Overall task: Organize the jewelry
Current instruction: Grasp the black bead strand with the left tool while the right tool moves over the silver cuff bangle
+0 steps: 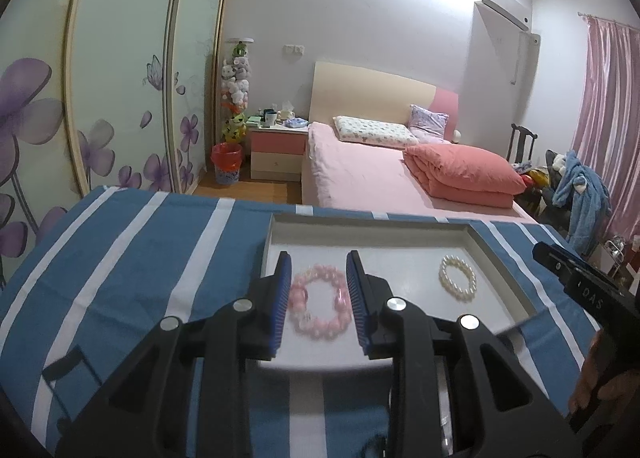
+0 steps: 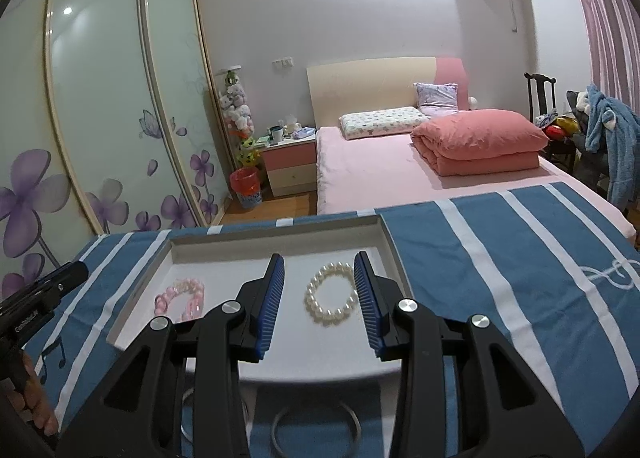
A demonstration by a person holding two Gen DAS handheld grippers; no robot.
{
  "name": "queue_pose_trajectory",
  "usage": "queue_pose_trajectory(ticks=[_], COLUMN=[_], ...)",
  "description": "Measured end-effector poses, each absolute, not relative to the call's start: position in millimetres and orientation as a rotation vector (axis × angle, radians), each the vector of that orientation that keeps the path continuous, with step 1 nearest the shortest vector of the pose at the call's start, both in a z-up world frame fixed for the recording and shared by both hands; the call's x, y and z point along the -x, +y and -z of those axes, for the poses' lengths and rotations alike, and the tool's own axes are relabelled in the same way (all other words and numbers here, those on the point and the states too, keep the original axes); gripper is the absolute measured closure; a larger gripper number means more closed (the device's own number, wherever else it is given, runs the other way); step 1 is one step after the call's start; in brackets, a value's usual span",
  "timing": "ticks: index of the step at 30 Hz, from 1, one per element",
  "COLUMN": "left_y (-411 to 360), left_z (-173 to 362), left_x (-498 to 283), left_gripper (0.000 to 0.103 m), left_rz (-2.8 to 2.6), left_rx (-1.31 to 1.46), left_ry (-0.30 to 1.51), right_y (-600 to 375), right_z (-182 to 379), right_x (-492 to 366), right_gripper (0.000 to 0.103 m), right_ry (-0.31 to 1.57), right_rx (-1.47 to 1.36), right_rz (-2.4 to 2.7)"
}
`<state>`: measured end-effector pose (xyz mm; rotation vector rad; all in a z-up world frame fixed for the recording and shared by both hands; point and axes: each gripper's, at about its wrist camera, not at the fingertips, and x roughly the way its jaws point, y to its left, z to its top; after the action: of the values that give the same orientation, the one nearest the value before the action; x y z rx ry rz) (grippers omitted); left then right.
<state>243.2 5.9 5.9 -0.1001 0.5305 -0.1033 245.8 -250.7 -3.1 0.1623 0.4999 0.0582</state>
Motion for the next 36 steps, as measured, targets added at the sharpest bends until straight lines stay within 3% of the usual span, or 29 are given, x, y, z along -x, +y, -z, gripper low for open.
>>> queue_pose_trajectory(ticks=[12,14,16,22,28,36], left_y=[15,15,15,12,10,5], left_z=[20,24,28,36,45,50], left_x=[-182,-174,-169,-159,-154,-152], left_gripper=[0.064,0.062,0.059,0.054,0.053,0.053], left_rz=[0.161,0.166,0.17,0.171,0.185,0.207], left_rx=[0.123,0.124,0.123,0.115,0.102,0.079], left_ry=[0.612,0.619,0.628,0.648,0.675,0.699], right_y=[-253,-249,-241,-223,-218,-216], right_z=[51,59,66,75,89,95], right_x=[-222,-222,-223,-225,-234,-236], right_gripper=[0.065,0.059,0.043,0.032,0.027,0.03], right_ry=[0.71,0.748,0.779,0.814,0.876,0.911], right_rx=[-0.135,-0.126,-0.116,-0.059,-0.018,0.009], right_rz=[-0.056,-0.072,-0.09,-0.102,-0.077,-0.07])
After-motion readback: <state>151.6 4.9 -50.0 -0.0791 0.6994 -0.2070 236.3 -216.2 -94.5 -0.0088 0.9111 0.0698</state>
